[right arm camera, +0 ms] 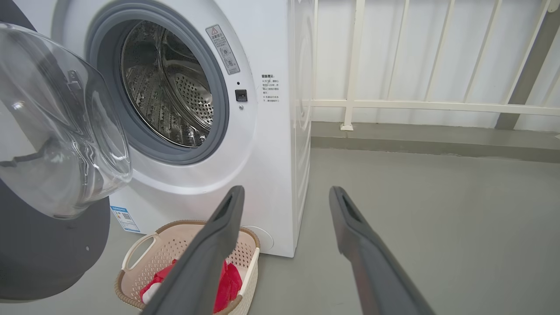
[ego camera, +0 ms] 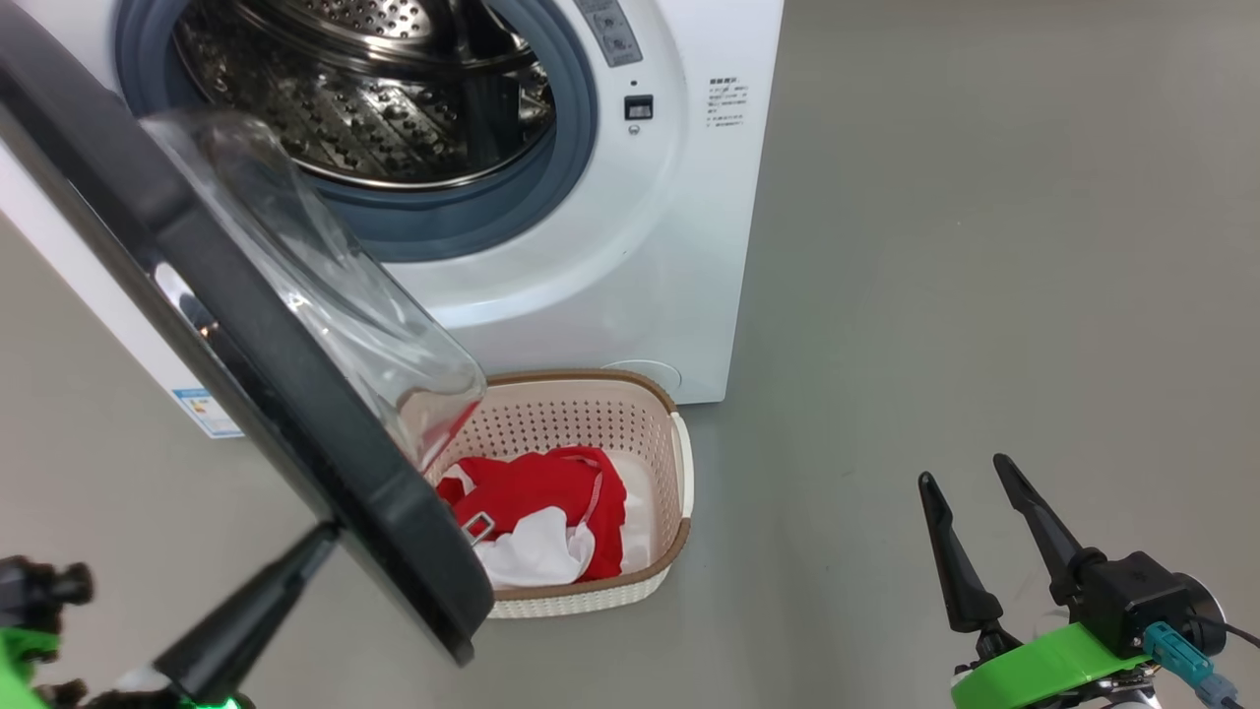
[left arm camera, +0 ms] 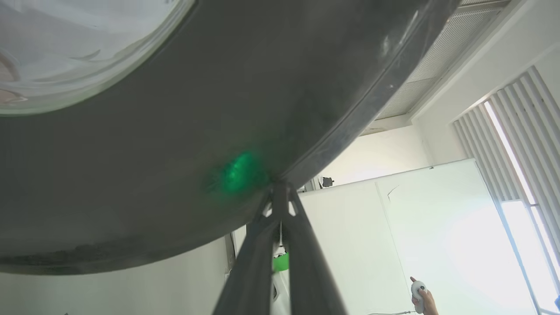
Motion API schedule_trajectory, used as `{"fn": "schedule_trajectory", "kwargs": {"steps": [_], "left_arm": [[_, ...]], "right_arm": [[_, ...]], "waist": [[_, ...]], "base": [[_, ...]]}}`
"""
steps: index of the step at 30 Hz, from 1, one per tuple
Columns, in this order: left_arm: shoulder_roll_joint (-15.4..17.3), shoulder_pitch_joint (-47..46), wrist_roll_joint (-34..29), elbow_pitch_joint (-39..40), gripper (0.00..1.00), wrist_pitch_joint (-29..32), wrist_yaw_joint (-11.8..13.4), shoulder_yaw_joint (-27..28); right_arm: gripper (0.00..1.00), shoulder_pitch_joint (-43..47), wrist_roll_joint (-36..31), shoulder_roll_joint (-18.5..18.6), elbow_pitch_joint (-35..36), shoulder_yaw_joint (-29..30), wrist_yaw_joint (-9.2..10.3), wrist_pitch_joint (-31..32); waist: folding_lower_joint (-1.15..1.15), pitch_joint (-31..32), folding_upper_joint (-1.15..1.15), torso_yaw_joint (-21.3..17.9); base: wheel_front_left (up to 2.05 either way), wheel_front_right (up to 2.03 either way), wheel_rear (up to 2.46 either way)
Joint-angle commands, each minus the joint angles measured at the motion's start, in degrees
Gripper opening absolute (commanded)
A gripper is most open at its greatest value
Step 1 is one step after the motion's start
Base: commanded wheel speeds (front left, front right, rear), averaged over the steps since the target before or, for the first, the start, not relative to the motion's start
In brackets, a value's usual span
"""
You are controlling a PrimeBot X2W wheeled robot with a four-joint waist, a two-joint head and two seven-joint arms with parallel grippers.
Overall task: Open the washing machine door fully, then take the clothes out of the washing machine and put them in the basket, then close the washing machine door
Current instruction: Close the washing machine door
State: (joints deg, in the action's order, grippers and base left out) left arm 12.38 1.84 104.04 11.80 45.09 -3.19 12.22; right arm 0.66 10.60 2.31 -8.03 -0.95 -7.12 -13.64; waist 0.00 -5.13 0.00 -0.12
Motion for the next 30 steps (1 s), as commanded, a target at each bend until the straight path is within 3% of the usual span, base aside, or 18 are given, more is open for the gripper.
{"fn": "schedule_trajectory", "kwargs": {"steps": [1, 2, 3, 4, 6, 7, 9, 13, 18, 19, 23, 30], "left_arm": [[0.4, -0.9, 0.1, 2.0, 0.00, -0.8, -0.9, 3.1], [0.0, -0.5, -0.3, 2.4, 0.00, -1.4, -1.2, 3.5], [-0.3, -0.2, -0.7, 2.6, 0.10, -1.9, -1.5, 3.7], [-0.8, 0.2, -1.2, 2.8, 0.33, -2.7, -1.9, 4.2], [-1.8, 0.6, -2.1, 3.1, 0.47, -4.3, -2.6, 5.2], [-2.5, 0.8, -2.8, 3.6, 0.77, -5.4, -3.0, 5.7], [-3.9, 1.5, -5.2, 4.5, 1.00, -8.0, -3.5, 6.7], [-6.2, 2.5, -12.1, 6.6, 1.00, -14.3, -4.1, 8.2], [-7.6, 2.7, -25.7, 7.7, 1.00, -25.4, -4.2, 9.4], [-7.6, 2.7, -25.7, 7.7, 1.00, -25.4, -4.2, 9.4], [-7.7, 2.4, -41.1, 9.2, 1.00, -33.8, -4.1, 8.5], [-5.7, 2.9, -68.7, 10.7, 1.00, -41.7, 1.2, 3.0]], "right_arm": [[1.00, -2.5, 0.9, 0.6, 1.2, -1.4, -0.36, -0.7], [1.00, -2.6, 1.0, 0.6, 1.2, -1.3, -0.36, -0.7], [1.00, -2.7, 1.0, 0.6, 1.2, -1.2, -0.36, -0.8], [1.00, -2.7, 1.1, 0.6, 1.2, -1.2, -0.36, -0.8], [1.00, -2.9, 1.3, 0.6, 1.1, -1.2, -0.36, -0.8], [1.00, -2.9, 1.3, 0.6, 1.0, -1.1, -0.36, -0.9], [1.00, -3.0, 1.3, 0.6, 0.9, -1.0, -0.36, -0.9], [1.00, -2.8, 1.2, 0.6, 0.8, -0.5, -0.36, -1.0], [1.00, -2.6, 0.9, 0.6, 0.6, -0.3, -0.36, -1.1], [1.00, -2.6, 0.9, 0.6, 0.6, -0.3, -0.36, -1.1], [1.00, -2.3, 0.7, 0.6, 0.6, -0.1, -0.36, -1.1], [1.00, -1.6, 0.3, 0.6, 0.6, 0.0, -0.36, -0.9]], "waist": [[0.00, -0.2, 0.00, 0.2], [0.00, -0.4, 0.00, 0.4], [0.00, -0.5, 0.00, 0.6], [0.00, -0.6, 0.00, 0.6], [0.00, -0.7, 0.00, 0.9], [0.00, -0.7, 0.00, 1.0], [0.00, -0.7, 0.00, 1.2], [0.00, -0.4, 0.00, 1.8], [0.00, 0.2, 0.00, 2.6], [0.00, 0.2, 0.00, 2.6], [0.00, 1.0, 0.00, 3.2], [0.00, 2.7, 0.00, 3.6]], "base": [[0.00, 0.00, 0.00], [0.00, 0.00, 0.00], [0.00, 0.00, 0.00], [0.00, 0.00, 0.00], [0.00, 0.00, 0.00], [0.00, 0.00, 0.00], [0.00, 0.00, 0.00], [0.00, 0.00, 0.00], [0.00, 0.00, 0.00], [0.00, 0.00, 0.00], [0.00, 0.00, 0.00], [0.00, 0.00, 0.00]]}}
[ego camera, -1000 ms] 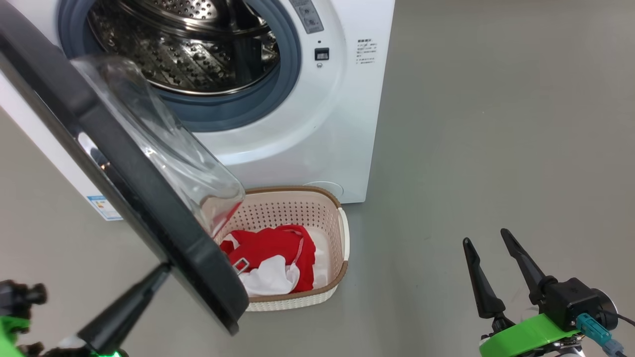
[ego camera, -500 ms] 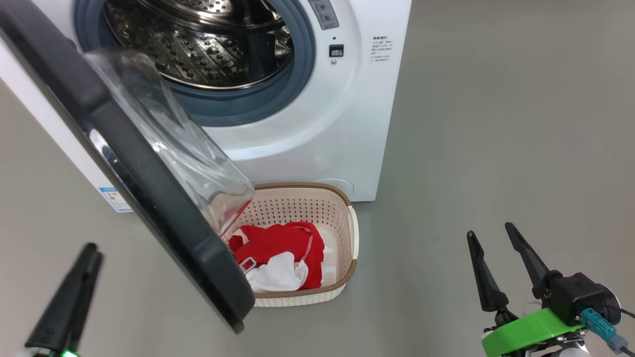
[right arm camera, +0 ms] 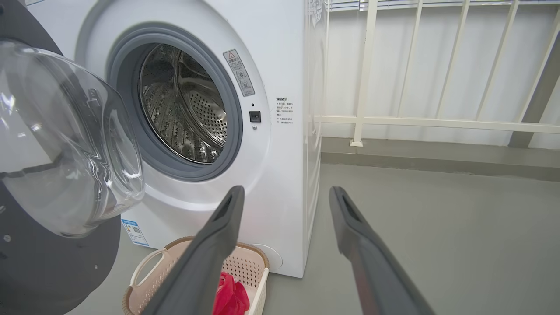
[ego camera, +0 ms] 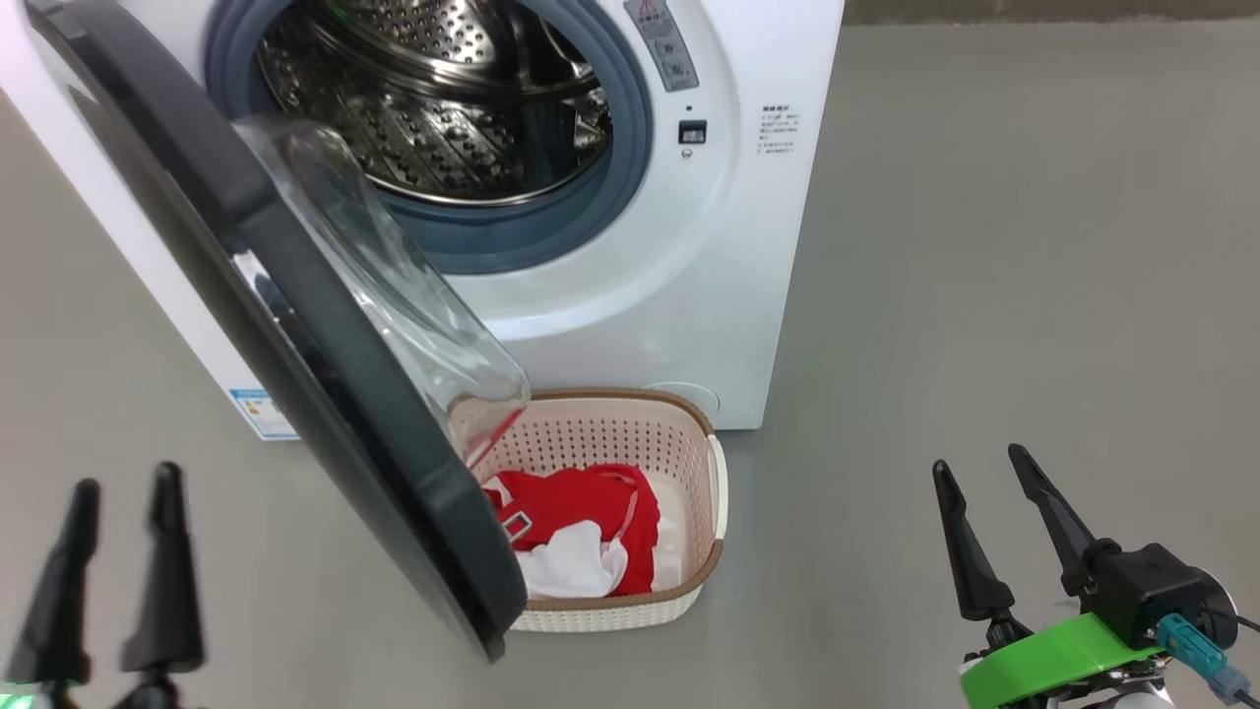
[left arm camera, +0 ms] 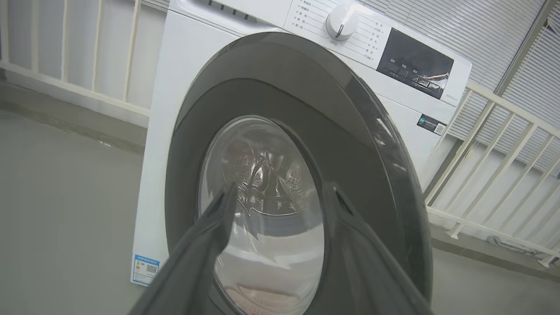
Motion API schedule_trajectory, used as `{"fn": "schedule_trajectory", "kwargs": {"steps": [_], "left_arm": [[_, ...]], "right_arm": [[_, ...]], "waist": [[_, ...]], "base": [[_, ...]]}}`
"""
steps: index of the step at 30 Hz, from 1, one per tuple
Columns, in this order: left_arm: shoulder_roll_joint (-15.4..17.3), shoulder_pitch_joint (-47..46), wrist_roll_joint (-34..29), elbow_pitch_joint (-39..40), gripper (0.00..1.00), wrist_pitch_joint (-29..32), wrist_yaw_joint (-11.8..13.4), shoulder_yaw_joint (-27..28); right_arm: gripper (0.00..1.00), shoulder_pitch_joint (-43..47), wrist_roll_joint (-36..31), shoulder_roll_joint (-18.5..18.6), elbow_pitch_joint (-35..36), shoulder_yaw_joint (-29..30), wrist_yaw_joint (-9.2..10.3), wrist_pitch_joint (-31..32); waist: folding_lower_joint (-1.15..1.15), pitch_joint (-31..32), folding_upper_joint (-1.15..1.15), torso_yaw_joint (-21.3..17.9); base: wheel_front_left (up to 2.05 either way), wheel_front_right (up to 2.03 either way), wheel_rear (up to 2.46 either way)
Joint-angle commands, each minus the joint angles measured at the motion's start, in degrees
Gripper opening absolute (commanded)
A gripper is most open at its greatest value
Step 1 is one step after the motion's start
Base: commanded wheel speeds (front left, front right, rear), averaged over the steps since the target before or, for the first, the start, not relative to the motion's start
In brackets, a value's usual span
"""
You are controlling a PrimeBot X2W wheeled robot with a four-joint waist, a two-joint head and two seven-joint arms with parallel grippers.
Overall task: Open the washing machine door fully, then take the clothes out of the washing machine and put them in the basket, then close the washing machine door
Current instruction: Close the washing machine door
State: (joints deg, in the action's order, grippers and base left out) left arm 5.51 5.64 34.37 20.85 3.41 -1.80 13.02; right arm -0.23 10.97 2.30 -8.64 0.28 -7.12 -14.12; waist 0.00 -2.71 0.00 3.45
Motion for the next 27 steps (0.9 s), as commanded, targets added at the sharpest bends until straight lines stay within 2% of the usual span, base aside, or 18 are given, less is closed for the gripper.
{"fn": "schedule_trajectory", "kwargs": {"steps": [1, 5, 10, 20, 27], "left_arm": [[1.1, -0.8, -1.2, 1.4, 1.00, -0.3, 0.4, 1.2], [1.5, -0.1, -8.6, 0.1, 1.00, -1.3, 2.0, -2.2], [1.8, 1.5, -14.5, -2.6, 1.00, -2.5, 4.0, -4.1], [2.1, 3.6, -20.5, -6.9, 1.00, -4.0, 5.9, -7.2], [1.8, 3.9, -21.6, -9.2, 1.00, -5.1, 6.5, -8.3]], "right_arm": [[1.00, -0.6, -0.1, 0.6, 1.3, -1.3, -0.36, -0.4], [1.00, 0.0, -0.3, 0.6, 1.3, -1.6, -0.36, -0.2], [1.00, 1.2, -0.6, 0.6, 1.5, -1.9, -0.36, 0.1], [1.00, 3.5, -1.2, 0.6, 1.9, -2.0, -0.36, 1.0], [1.00, 4.1, -1.2, 0.6, 2.5, -2.1, -0.36, 1.5]], "waist": [[0.00, 0.5, 0.00, 0.0], [0.00, 1.5, 0.00, -0.2], [0.00, 2.5, 0.00, -0.4], [0.00, 3.4, 0.00, -0.1], [0.00, 3.7, 0.00, -0.1]], "base": [[0.00, 0.00, 0.00], [0.00, 0.00, 0.00], [0.00, 0.00, 0.00], [0.00, 0.00, 0.00], [0.00, 0.00, 0.00]]}}
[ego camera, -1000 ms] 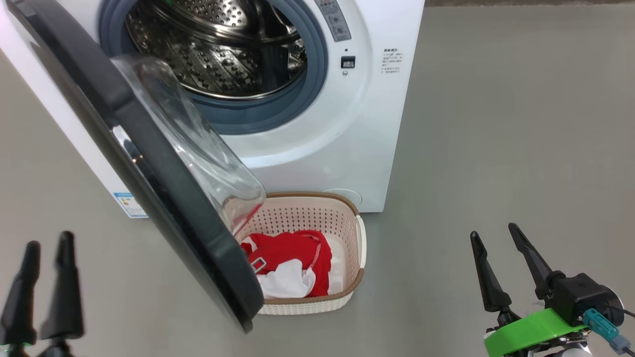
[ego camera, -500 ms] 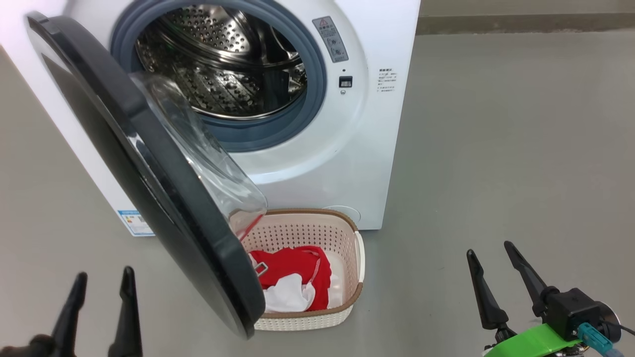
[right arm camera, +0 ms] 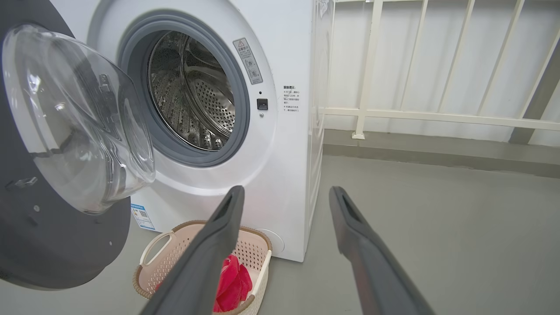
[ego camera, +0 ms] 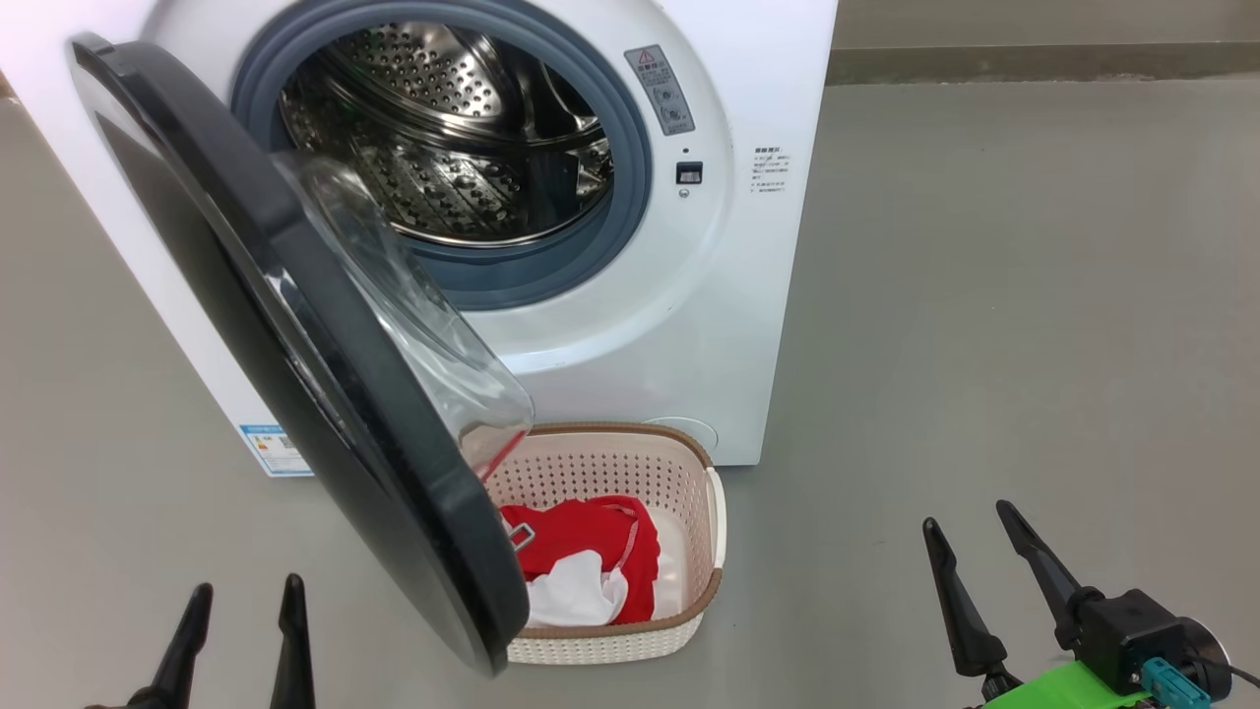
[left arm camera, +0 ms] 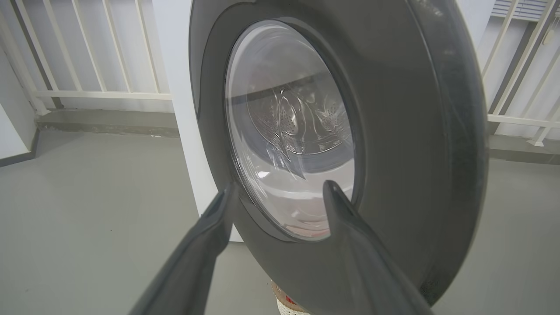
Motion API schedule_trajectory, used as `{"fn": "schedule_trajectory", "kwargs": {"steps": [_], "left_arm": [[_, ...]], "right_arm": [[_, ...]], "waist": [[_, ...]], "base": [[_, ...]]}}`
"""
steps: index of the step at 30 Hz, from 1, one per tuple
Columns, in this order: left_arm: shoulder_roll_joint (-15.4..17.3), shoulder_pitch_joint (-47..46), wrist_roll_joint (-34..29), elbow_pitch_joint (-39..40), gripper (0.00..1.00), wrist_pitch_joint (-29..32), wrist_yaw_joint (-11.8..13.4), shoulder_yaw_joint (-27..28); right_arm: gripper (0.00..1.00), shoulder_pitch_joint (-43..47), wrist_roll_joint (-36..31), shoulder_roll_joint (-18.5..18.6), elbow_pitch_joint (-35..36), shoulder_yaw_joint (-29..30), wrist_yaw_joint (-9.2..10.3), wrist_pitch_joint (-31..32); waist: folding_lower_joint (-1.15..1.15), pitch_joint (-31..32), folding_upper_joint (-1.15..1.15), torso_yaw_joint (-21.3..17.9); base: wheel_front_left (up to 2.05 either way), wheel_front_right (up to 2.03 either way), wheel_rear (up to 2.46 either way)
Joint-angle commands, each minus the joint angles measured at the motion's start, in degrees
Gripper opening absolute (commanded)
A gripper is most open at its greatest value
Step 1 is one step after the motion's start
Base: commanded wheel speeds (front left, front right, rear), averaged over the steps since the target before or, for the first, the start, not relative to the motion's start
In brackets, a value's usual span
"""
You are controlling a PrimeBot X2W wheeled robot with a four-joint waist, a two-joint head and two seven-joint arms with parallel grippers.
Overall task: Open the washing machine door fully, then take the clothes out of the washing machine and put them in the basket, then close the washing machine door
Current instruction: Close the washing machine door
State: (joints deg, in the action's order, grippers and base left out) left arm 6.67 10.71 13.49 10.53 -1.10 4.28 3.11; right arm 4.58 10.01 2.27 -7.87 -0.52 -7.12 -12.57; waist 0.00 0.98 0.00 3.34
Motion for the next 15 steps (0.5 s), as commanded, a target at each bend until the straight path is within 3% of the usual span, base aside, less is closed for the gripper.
{"fn": "schedule_trajectory", "kwargs": {"steps": [1, 15], "left_arm": [[0.6, -1.2, -0.7, 0.9, 1.00, -0.6, 0.5, 1.5], [1.0, -1.3, -1.2, 0.0, 1.00, -0.5, 1.1, 0.6]], "right_arm": [[1.00, -0.8, -0.2, 0.6, 1.8, -1.3, -0.36, 0.0], [1.00, -0.8, -0.2, 0.6, 2.1, -1.4, -0.36, 0.2]], "waist": [[0.00, 0.0, 0.00, 0.0], [0.00, 0.0, 0.00, -0.2]], "base": [[0.00, 0.00, 0.00], [0.00, 0.00, 0.00]]}}
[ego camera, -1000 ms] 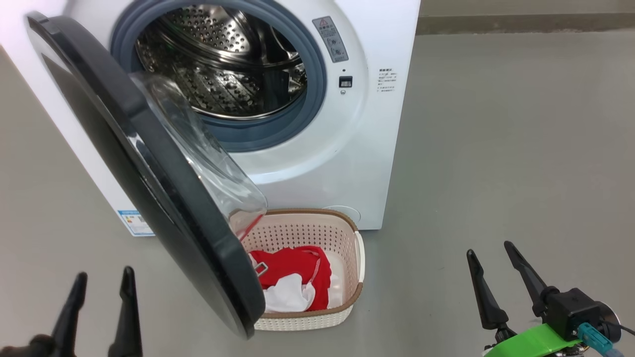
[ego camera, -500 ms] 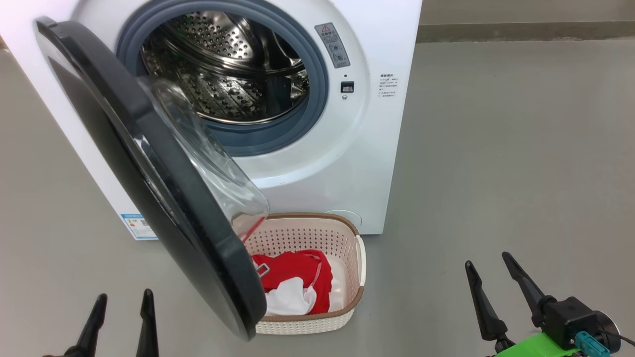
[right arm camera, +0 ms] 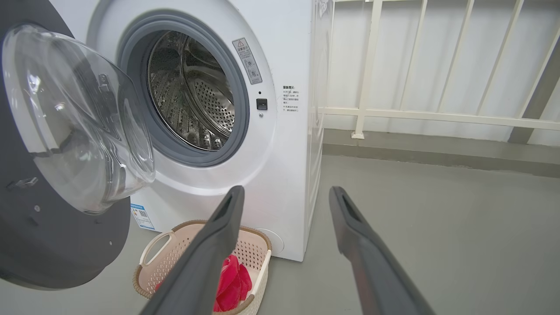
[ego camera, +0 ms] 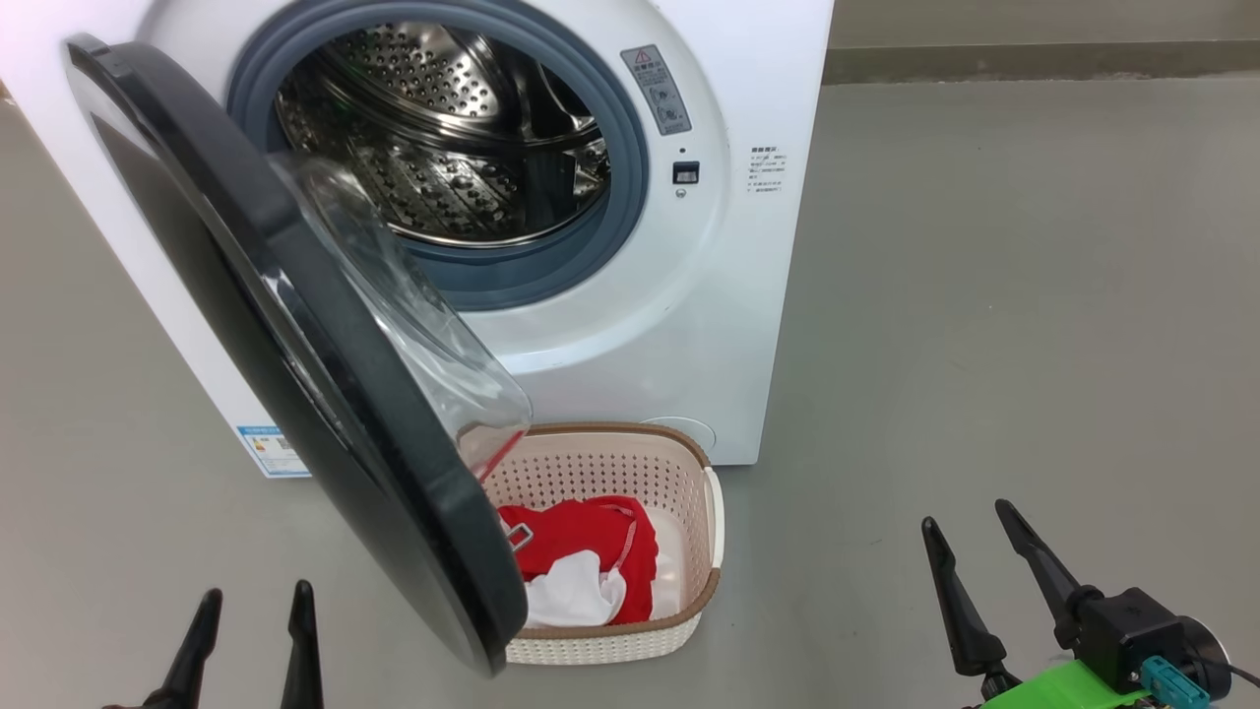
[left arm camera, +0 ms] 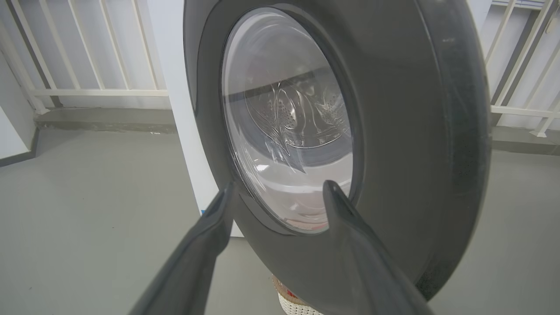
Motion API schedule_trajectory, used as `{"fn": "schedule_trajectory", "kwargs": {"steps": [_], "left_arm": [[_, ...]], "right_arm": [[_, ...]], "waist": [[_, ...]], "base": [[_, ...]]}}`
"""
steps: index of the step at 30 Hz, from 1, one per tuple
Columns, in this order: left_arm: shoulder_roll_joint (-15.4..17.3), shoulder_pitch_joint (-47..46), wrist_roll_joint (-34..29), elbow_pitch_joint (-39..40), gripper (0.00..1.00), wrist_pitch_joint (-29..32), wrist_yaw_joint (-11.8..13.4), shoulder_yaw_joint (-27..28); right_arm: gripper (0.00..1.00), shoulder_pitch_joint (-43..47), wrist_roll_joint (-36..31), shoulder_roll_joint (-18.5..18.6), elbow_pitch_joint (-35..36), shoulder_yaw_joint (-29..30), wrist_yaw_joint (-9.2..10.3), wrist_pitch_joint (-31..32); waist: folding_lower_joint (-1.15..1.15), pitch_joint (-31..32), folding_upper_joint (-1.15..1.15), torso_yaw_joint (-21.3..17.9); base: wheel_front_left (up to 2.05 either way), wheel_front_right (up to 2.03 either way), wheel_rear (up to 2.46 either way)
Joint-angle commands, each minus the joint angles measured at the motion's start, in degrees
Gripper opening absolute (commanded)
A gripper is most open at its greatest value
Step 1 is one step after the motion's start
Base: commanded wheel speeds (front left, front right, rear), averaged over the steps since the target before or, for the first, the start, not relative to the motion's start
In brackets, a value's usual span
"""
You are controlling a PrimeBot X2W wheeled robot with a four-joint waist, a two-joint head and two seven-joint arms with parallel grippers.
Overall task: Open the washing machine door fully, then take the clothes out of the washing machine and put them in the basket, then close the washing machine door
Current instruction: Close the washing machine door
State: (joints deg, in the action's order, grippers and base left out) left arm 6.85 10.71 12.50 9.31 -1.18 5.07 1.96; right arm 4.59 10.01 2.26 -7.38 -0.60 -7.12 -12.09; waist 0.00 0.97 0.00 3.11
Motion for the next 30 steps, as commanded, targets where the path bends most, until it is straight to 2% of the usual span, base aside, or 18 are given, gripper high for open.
{"fn": "schedule_trajectory", "kwargs": {"steps": [1, 6, 7, 8, 9, 10, 17, 20, 24, 30], "left_arm": [[0.9, -1.3, -0.1, 1.3, 1.00, -0.4, 0.4, 1.7], [1.0, -1.3, -0.2, 1.4, 1.00, -0.2, 0.5, 1.5], [1.0, -1.3, -0.2, 1.4, 0.90, -0.1, 0.6, 1.4], [1.0, -1.3, -0.2, 1.5, 0.43, -0.1, 0.7, 1.4], [1.0, -1.3, -0.1, 1.6, 0.08, -0.2, 0.7, 1.3], [0.9, -1.3, 0.0, 1.7, 0.00, -0.2, 0.7, 1.2], [0.9, -1.5, 1.3, 3.1, 0.00, -0.3, 0.5, 1.3], [-0.4, -2.1, 5.6, 4.7, 0.00, -1.2, -0.4, 2.1], [-2.5, -3.2, 18.0, 7.0, 0.00, -2.2, -2.8, 4.9], [-3.7, -6.2, 45.1, 9.5, 0.00, -2.0, -6.6, 11.8]], "right_arm": [[1.00, -0.8, -0.2, 0.6, 1.6, -1.3, -0.36, -0.3], [1.00, -0.8, -0.1, 0.6, 1.6, -1.3, -0.36, -0.4], [1.00, -0.9, -0.1, 0.6, 1.6, -1.3, -0.36, -0.4], [1.00, -0.9, -0.1, 0.6, 1.6, -1.3, -0.36, -0.4], [1.00, -0.9, -0.1, 0.6, 1.5, -1.3, -0.36, -0.4], [1.00, -0.9, -0.1, 0.6, 1.5, -1.3, -0.36, -0.5], [1.00, -1.1, 0.0, 0.6, 1.6, -1.0, -0.36, -0.5], [1.00, -1.2, 0.0, 0.6, 1.6, -0.8, -0.36, -0.5], [1.00, -1.3, 0.1, 0.6, 1.6, -0.7, -0.36, -0.6], [1.00, -1.6, 0.1, 0.6, 1.7, -0.7, -0.36, -0.7]], "waist": [[0.00, 0.0, 0.00, 0.0], [0.00, -0.1, 0.00, 0.0], [0.00, -0.1, 0.00, -0.1], [0.00, -0.1, 0.00, -0.1], [0.00, -0.1, 0.00, -0.1], [0.00, -0.1, 0.00, -0.1], [0.00, -0.2, 0.00, 0.0], [0.00, -0.3, 0.00, 0.1], [0.00, -0.5, 0.00, 0.3], [0.00, -0.8, 0.00, 0.4]], "base": [[0.00, 0.00, 0.00], [0.00, 0.00, 0.00], [0.00, 0.00, 0.00], [0.00, 0.00, 0.00], [0.00, 0.00, 0.00], [0.00, 0.00, 0.00], [0.00, 0.00, 0.00], [0.00, 0.00, 0.00], [0.00, 0.00, 0.00], [0.00, 0.00, 0.00]]}}
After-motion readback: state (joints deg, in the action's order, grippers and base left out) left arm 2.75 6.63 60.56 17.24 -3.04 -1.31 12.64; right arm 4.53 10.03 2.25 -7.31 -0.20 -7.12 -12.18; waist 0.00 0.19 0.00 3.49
